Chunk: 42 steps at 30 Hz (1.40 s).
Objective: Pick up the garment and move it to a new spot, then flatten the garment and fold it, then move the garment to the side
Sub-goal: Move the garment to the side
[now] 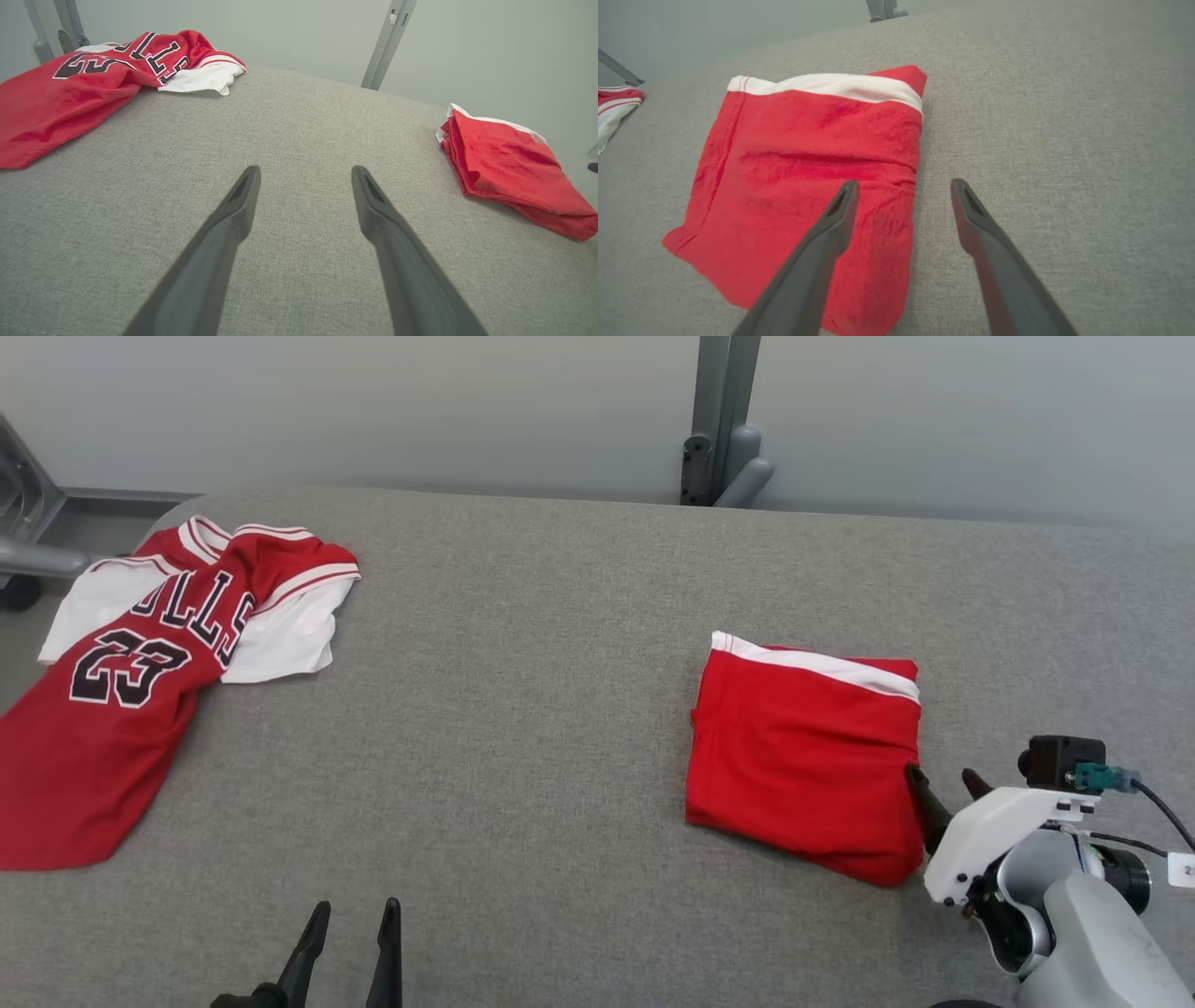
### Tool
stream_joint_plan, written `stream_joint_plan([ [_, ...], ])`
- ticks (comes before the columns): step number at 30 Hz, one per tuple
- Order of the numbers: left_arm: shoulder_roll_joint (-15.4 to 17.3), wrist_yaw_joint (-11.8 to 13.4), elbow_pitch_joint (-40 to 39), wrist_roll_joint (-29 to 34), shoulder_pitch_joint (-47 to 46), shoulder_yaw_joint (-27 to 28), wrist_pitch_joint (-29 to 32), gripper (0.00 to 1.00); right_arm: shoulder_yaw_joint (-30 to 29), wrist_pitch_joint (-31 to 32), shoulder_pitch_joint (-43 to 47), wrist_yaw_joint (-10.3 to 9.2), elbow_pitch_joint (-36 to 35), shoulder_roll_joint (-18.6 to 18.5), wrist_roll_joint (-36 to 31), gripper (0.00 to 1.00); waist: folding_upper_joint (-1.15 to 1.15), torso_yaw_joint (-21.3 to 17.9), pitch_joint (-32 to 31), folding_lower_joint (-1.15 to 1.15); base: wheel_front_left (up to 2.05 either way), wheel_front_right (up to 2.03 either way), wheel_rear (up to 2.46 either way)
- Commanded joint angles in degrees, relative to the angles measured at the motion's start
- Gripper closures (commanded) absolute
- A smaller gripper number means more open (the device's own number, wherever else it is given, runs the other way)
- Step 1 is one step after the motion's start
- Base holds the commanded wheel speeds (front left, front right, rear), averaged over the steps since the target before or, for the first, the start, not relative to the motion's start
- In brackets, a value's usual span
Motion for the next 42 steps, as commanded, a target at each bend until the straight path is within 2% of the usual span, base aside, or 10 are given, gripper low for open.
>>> stream_joint_plan([
  [1,0.54,-0.01,0.06,-0.43,-1.19,-0.23,-0.02,0.00,-0.66,2.23,-2.16,-0.05,2.40,0.29,1.44,0.00,-0.01,1.26,1.51,0.00,0.00,0.00,0.00],
  [4,0.53,-0.01,0.10,-0.67,-1.90,-0.36,-0.02,0.00,-1.22,5.07,-4.40,-0.05,6.69,1.26,3.18,0.00,-0.01,2.13,2.37,0.00,0.00,0.00,0.00],
  [11,0.77,-0.01,0.00,-0.95,-2.76,-0.41,-0.02,0.00,-0.89,5.65,-8.10,-0.05,12.73,2.26,5.20,0.00,-0.01,2.68,3.36,0.00,0.00,0.00,0.00],
  [12,0.75,-0.01,-0.07,-0.96,-2.91,-0.26,-0.02,0.00,-0.72,5.71,-8.58,-0.05,13.31,2.38,5.85,0.92,-0.01,2.59,3.56,0.00,0.00,0.00,0.00],
  [13,0.73,-0.01,-0.16,-0.93,-3.08,-0.10,-0.02,0.00,-0.46,5.46,-9.03,-0.05,13.75,2.50,6.37,1.00,-0.01,2.40,3.74,0.00,0.00,0.00,0.00],
  [17,0.64,-0.01,-0.71,-1.05,-3.31,0.08,-0.02,0.00,1.61,4.99,-10.92,-0.04,14.67,2.61,7.72,1.00,-0.01,0.01,5.02,0.00,0.00,0.00,0.00],
  [21,0.95,-0.01,-1.70,-1.30,-4.23,0.11,-0.02,0.00,3.38,5.05,-14.07,-0.05,15.48,1.41,7.38,1.00,-0.01,-4.21,7.44,0.00,0.00,0.00,0.00],
  [29,2.63,-0.01,-4.15,-2.30,-9.63,-1.77,-0.01,0.00,4.05,5.88,-23.33,-0.05,17.59,-5.45,2.37,1.00,-0.01,-11.34,15.04,0.00,0.00,0.00,0.00],
  [35,3.83,-0.01,-5.26,-2.85,-12.33,-3.07,-0.01,0.00,2.41,7.27,-30.90,-0.05,20.63,-13.33,-5.68,1.00,-0.01,-12.36,19.48,0.00,0.00,0.00,0.00],
  [42,4.87,-0.01,-5.63,-3.30,-13.24,-2.84,-0.02,0.00,-0.86,11.80,-35.51,-0.05,22.57,-21.85,-14.38,1.00,-0.01,-9.83,21.95,0.00,0.00,0.00,0.00],
])
